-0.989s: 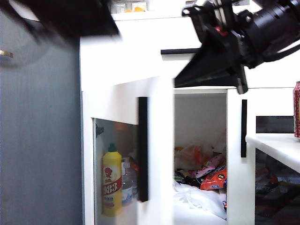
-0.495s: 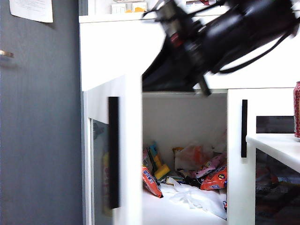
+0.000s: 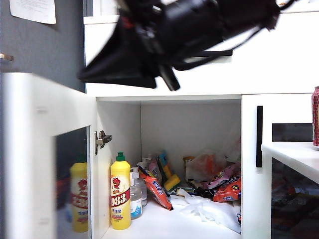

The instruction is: Open the left door of the white cabinet, pick up a can of beverage from the table on the right, place it inside the cabinet, and finally close the cabinet door.

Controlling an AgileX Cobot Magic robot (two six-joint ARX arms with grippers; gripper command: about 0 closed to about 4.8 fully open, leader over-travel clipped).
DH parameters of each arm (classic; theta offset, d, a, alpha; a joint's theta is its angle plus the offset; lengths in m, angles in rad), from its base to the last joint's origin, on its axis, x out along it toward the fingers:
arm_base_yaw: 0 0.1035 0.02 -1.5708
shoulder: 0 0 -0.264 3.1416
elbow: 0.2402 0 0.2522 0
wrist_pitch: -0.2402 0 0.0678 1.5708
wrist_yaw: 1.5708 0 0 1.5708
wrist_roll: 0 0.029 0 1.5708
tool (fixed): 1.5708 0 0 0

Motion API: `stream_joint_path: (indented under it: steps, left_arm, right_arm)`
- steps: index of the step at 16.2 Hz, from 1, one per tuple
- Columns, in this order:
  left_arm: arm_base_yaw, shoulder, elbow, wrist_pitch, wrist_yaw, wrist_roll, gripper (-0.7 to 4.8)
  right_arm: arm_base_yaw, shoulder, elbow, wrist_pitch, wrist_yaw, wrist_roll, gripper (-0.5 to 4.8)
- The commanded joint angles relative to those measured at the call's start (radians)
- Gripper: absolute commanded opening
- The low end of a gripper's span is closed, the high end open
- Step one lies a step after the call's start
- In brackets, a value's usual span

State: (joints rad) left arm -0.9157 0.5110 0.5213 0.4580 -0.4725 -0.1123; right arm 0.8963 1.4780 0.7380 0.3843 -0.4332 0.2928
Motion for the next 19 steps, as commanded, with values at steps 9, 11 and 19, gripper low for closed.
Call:
stream_joint_path:
  steps: [9, 11, 19]
  left_arm:
    - [0.0, 0.042, 0.002, -0.075, 0.113, 0.0, -0.06]
    - [0.0, 0.13, 0.002, -0.016, 0.179, -0.002, -0.06]
    - [0.0, 0.535, 0.003, 0.335, 0.182, -0.104, -0.06]
  right_arm:
    - [-0.133, -0.375, 0.003, -0.033, 0.393, -0.151, -0.03]
    - [-0.171, -0.6, 0.003, -0.23, 0.653, -0.324, -0.03]
    - [-0.338, -1.116, -0.104, -0.687, 0.99, -0.365, 2.94]
